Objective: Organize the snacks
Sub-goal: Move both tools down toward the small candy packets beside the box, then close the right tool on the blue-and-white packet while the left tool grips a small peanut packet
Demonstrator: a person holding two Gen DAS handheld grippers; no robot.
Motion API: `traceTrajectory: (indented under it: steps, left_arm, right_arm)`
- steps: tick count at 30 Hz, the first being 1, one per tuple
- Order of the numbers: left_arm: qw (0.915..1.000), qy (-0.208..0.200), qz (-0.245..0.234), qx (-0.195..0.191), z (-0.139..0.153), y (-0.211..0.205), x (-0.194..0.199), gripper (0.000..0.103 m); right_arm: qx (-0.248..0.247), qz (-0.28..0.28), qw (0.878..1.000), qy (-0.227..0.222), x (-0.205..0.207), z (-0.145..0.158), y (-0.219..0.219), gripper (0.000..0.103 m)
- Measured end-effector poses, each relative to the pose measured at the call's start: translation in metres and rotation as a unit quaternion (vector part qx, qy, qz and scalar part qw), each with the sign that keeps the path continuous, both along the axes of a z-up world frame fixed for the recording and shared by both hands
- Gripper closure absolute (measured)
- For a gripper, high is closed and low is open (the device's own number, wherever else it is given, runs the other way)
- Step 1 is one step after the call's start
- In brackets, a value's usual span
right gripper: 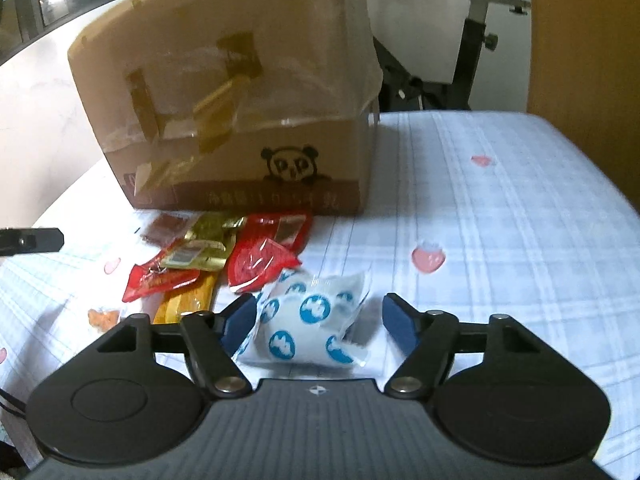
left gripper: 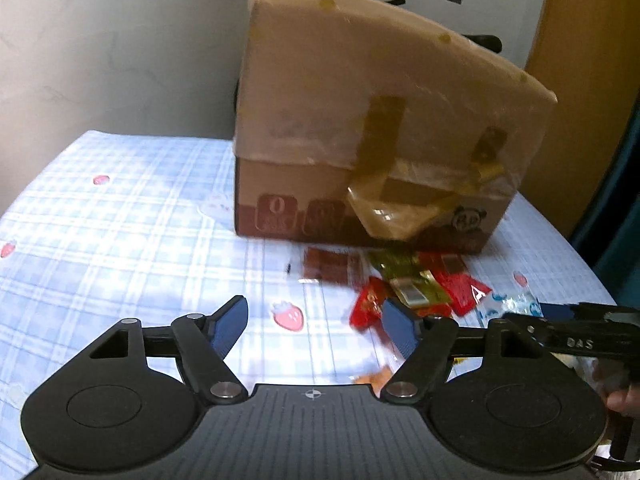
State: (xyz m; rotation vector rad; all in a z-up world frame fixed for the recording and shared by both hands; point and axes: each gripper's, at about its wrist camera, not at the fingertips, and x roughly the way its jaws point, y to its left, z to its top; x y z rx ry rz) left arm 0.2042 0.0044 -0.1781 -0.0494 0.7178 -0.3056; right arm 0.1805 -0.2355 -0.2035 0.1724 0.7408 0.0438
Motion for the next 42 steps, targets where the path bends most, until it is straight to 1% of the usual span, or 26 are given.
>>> traceTrajectory:
  steps: [1, 3, 4, 8, 10, 16, 18, 23, 27, 33, 37, 42]
  left_arm:
    - [1.0000, 0.003, -0.005, -0.001, -0.002, -0.001, -0.001, 0.030]
    - [0.9998, 0.006, -0.017, -0.002, -0.006, -0.003, -0.005, 0.033]
    - [0.9997, 0.007, -0.023, -0.003, -0.007, -0.004, -0.006, 0.033]
    - [0.9984, 0.005, -0.051, -0.023, -0.011, -0.004, -0.011, 0.034]
    - [0.9974, 0.009, -0.066, -0.026, -0.014, -0.007, -0.011, 0.034]
    - [0.9938, 0.034, -0.105, 0.006, -0.027, -0.024, -0.014, 0.034]
    - [0.9934, 0.039, -0.107, 0.013, -0.031, -0.024, -0.012, 0.034]
    - [0.9932, 0.042, -0.104, 0.030, -0.038, -0.019, -0.009, 0.043]
    - [0.9920, 0.044, -0.107, 0.049, -0.043, -0.021, -0.006, 0.046]
    - [0.9922, 0.030, -0.105, 0.061, -0.043, -0.026, 0.000, 0.052]
    - [0.9918, 0.016, -0.105, 0.071, -0.043, -0.029, 0.007, 0.058]
    - [0.9906, 0.015, -0.112, 0.077, -0.046, -0.034, 0.014, 0.062]
  right_arm:
    - [0.003, -0.001, 1.000, 0.002, 0.001, -0.002, 0.001, 0.037]
    - [0.004, -0.001, 1.000, 0.001, 0.003, -0.004, 0.004, 0.039]
    - [0.000, 0.001, 1.000, -0.002, 0.003, -0.004, 0.006, 0.043]
    - [-0.004, 0.008, 1.000, -0.004, 0.004, -0.005, 0.010, 0.045]
    - [-0.002, 0.007, 1.000, -0.005, 0.003, -0.004, 0.010, 0.046]
    - [0.002, 0.009, 1.000, -0.004, 0.003, -0.004, 0.012, 0.047]
    - [0.003, 0.012, 1.000, -0.004, 0.003, -0.004, 0.013, 0.047]
    - [0.007, 0.011, 1.000, -0.002, 0.003, -0.004, 0.013, 0.047]
    - [0.009, 0.011, 1.000, -0.001, 0.004, -0.003, 0.013, 0.047]
    - [0.011, 0.012, 1.000, 0.000, 0.003, -0.003, 0.013, 0.047]
    - [0.012, 0.012, 1.000, 0.001, 0.003, -0.003, 0.013, 0.047]
    - [0.015, 0.012, 1.000, 0.001, 0.003, -0.003, 0.013, 0.047]
